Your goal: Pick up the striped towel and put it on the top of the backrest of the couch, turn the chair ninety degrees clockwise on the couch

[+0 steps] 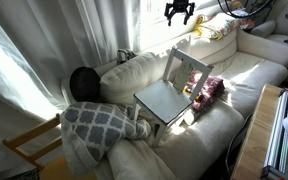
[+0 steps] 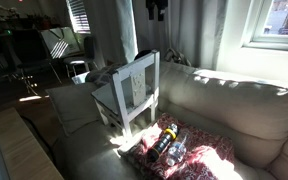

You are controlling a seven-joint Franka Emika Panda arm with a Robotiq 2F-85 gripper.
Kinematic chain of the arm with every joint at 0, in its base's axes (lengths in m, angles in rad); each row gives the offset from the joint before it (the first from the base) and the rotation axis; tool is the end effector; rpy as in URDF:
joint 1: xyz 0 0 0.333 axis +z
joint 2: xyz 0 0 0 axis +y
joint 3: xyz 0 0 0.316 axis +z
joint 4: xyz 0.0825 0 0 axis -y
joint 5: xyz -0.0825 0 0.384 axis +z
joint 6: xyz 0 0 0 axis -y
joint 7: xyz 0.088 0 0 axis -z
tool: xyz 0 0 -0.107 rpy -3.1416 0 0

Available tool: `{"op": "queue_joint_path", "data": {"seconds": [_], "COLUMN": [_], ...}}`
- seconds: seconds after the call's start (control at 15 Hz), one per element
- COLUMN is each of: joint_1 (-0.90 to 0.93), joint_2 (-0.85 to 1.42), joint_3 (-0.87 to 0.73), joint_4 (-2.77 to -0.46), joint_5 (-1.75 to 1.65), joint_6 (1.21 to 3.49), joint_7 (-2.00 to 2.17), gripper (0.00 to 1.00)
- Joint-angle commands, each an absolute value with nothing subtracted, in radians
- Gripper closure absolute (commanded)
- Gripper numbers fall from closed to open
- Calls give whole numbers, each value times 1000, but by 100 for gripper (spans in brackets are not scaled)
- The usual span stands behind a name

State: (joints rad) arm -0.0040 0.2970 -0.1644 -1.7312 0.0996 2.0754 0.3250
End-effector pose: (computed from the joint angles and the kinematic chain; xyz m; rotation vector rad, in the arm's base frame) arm 0.6382 -0.0947 0.4151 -2.9876 0.8124 -0.0751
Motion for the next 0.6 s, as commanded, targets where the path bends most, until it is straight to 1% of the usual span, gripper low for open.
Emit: {"op": "queue_joint_path", "data": {"seconds": [0.0, 0.2, 0.53], "joint_1": [-26, -65, -120], "joint_2": [290, 261, 186], "joint_3": [-141, -119, -107], "joint_4": [-1763, -1835, -2034], "joint_5": [67, 112, 135], "joint_6": [2104, 2053, 2081], "joint_7": [286, 94, -176], "gripper": [0, 0, 0]}}
